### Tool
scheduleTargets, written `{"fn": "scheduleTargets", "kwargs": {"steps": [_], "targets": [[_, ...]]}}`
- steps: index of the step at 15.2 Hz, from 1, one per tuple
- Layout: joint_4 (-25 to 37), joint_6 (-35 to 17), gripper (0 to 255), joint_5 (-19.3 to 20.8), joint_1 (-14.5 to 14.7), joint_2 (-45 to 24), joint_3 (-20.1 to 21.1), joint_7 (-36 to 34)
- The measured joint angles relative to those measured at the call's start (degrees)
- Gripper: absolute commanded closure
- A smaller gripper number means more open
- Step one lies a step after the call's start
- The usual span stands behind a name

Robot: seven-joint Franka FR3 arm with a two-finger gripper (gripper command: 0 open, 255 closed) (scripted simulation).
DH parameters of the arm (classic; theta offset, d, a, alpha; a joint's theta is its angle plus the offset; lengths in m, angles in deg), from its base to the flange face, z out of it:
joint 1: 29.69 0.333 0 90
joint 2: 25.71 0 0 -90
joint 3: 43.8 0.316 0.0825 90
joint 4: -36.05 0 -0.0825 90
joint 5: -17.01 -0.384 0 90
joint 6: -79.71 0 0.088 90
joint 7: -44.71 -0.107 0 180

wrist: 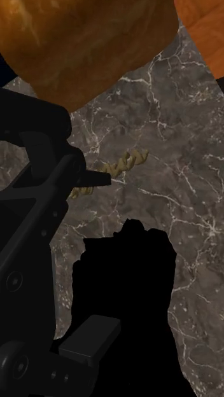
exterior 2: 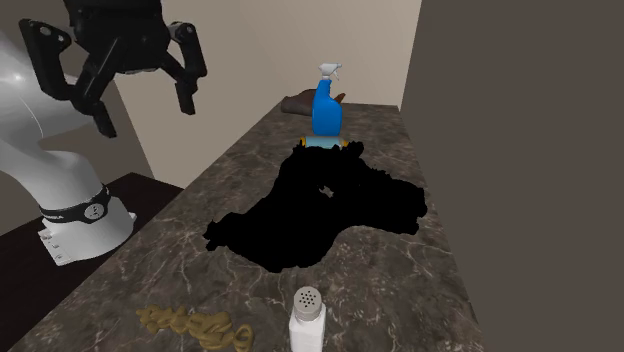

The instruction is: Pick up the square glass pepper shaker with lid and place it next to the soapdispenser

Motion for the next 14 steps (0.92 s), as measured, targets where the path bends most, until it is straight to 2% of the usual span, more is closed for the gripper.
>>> {"fn": "scheduleTargets", "kwargs": {"steps": [7,14], "targets": [[8.42,-5.78,0,0.30,-0.49,-16.00,-0.59,0.19],[21.94,-7.46,0,0.23,-0.88,-32.97,-1.02,0.23]]}}
